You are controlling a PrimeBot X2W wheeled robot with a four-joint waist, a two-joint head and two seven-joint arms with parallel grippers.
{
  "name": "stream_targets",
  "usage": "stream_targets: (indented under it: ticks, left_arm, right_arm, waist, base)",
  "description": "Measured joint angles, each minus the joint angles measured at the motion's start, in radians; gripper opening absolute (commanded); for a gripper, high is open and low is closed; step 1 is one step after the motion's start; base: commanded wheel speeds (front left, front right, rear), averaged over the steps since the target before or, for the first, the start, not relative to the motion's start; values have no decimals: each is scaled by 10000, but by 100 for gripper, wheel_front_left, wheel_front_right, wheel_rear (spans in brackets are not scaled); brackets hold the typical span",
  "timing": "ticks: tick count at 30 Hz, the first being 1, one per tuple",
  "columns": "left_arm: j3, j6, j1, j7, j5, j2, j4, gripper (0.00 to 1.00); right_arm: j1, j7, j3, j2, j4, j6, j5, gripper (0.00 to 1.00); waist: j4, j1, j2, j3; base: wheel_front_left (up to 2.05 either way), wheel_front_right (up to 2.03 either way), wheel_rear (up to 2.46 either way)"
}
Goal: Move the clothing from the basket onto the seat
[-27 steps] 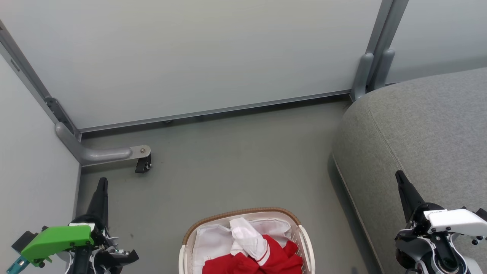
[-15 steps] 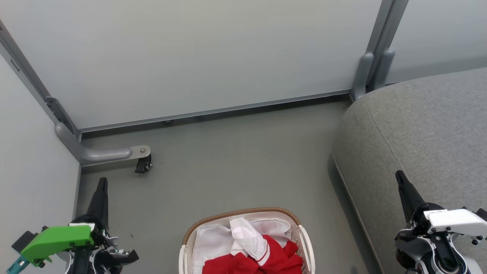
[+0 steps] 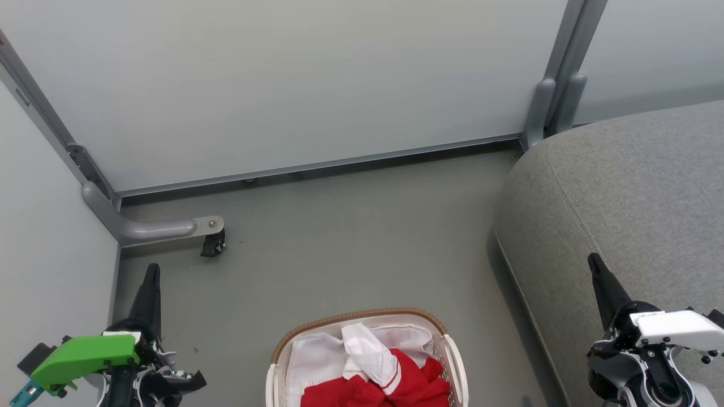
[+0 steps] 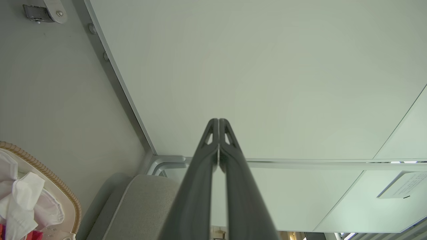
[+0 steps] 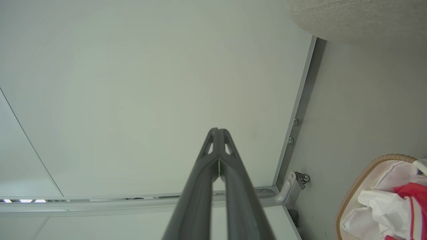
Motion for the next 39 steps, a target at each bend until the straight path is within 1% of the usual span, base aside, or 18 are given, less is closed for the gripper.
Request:
stream_targets:
  ticks: [39]
  left_arm:
    - [0, 0, 0, 0, 0, 2, 0, 0]
  right_arm:
    - [0, 0, 0, 0, 0, 0, 0, 0]
  waist:
    - [0, 0, 0, 0]
  base:
    - [0, 0, 0]
